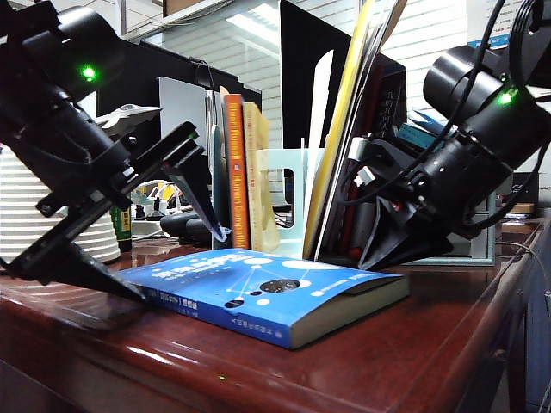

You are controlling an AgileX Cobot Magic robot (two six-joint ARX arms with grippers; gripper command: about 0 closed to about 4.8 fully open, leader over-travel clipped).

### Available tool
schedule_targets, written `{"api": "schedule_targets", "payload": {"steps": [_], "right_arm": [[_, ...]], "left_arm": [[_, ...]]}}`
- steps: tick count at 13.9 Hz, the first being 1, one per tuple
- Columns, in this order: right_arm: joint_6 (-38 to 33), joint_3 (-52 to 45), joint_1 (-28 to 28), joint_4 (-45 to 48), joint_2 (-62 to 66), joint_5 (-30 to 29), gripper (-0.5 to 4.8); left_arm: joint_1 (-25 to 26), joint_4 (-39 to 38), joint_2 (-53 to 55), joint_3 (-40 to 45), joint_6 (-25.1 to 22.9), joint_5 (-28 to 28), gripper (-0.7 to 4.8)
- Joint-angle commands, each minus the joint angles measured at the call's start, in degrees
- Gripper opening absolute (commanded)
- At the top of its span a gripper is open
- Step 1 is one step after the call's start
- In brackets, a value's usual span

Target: Pick up the blue book and put it on the bookshelf.

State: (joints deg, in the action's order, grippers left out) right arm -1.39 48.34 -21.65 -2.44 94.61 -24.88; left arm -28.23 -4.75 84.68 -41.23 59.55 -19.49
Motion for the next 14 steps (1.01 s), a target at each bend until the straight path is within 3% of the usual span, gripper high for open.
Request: {"api": "schedule_targets", "payload": {"steps": [1,6,8,11,12,14], "right_arm": [[0.59,-0.20,-0.81,-1.90,-1.14,-7.58,-0.01],[0.57,-0.20,-0.81,-2.08,-1.49,-6.64,-0.01],[0.57,-0.20,-0.81,-2.05,-1.86,0.39,-0.01],[0.59,-0.20,-0.81,-0.76,-3.96,19.28,-0.01],[0.61,-0.20,-0.81,1.29,-4.72,22.38,-0.01],[0.59,-0.20,-0.72,4.44,-4.68,18.53,-0.01]], "left_arm": [[-0.24,5.97,1.20,0.42,-0.74,0.09,4.79],[-0.24,12.00,1.20,0.39,-1.01,-4.70,4.79],[-0.22,11.82,1.20,0.39,-1.07,-5.42,4.79],[-0.20,7.13,1.18,0.39,-1.03,-5.29,4.79],[-0.17,5.09,1.16,0.39,-1.38,-5.18,4.79],[-0.17,4.42,1.18,0.39,-2.78,-4.79,4.79]]}}
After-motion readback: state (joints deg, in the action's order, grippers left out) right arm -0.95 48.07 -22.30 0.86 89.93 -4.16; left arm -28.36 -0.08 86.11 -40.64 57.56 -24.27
